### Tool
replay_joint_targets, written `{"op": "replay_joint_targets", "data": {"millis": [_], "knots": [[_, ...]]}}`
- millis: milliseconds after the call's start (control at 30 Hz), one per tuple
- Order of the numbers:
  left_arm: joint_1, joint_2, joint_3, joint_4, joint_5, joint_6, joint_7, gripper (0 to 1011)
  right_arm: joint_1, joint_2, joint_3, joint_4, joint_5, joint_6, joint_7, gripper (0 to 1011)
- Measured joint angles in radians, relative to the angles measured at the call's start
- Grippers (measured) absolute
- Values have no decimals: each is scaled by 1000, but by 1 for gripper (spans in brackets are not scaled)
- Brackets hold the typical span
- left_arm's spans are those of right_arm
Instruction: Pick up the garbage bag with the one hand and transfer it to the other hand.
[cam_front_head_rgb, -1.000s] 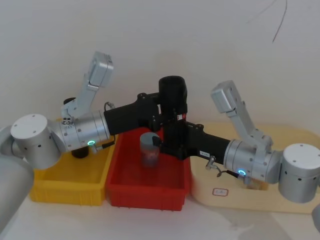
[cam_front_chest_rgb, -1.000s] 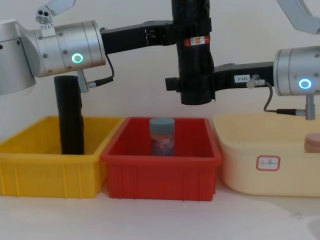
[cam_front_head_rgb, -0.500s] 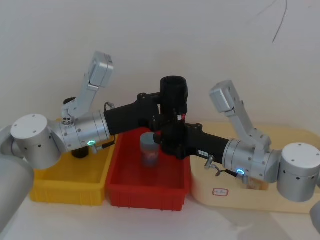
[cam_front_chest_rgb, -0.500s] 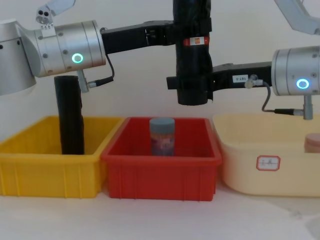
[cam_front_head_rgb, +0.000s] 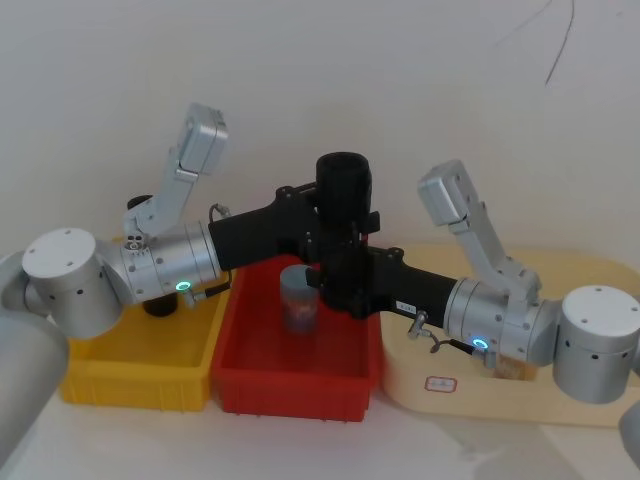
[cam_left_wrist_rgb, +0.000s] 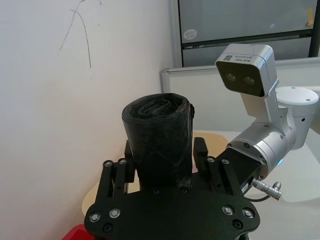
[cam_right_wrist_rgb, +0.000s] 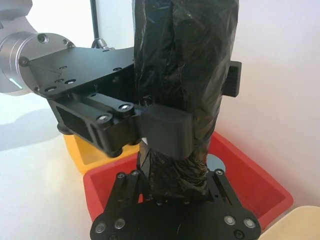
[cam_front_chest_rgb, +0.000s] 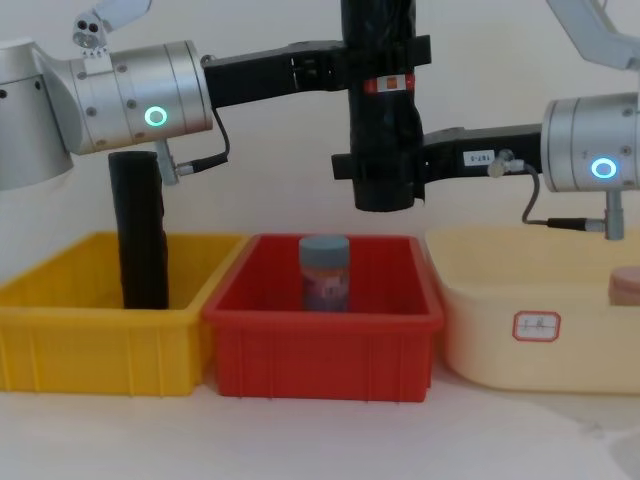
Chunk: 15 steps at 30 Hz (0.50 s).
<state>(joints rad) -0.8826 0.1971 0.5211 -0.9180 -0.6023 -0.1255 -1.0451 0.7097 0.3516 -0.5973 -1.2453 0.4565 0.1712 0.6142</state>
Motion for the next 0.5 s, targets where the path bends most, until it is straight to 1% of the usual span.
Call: {"op": "replay_joint_targets", "data": {"millis": [33,67,167,200,267,333,433,500], "knots": [[0,0,0,0,0,0,0,674,0,0,0,0,0,0,0,489],[0,0,0,0,0,0,0,724,0,0,0,0,0,0,0,489],[0,0,0,0,0,0,0,798,1,0,0,1,0,0,0,489],[0,0,0,0,0,0,0,853,1,0,0,1,0,-1,0,489],[0,0,0,0,0,0,0,887,1,0,0,1,0,-1,0,489],[0,0,0,0,0,0,0,952,1,0,0,1,0,-1,0,488],[0,0,0,0,0,0,0,1001,0,1,1,0,0,-1,-3,489],[0,1,0,0,0,0,0,1001,-3,4,4,-3,0,-1,-11,488]]}}
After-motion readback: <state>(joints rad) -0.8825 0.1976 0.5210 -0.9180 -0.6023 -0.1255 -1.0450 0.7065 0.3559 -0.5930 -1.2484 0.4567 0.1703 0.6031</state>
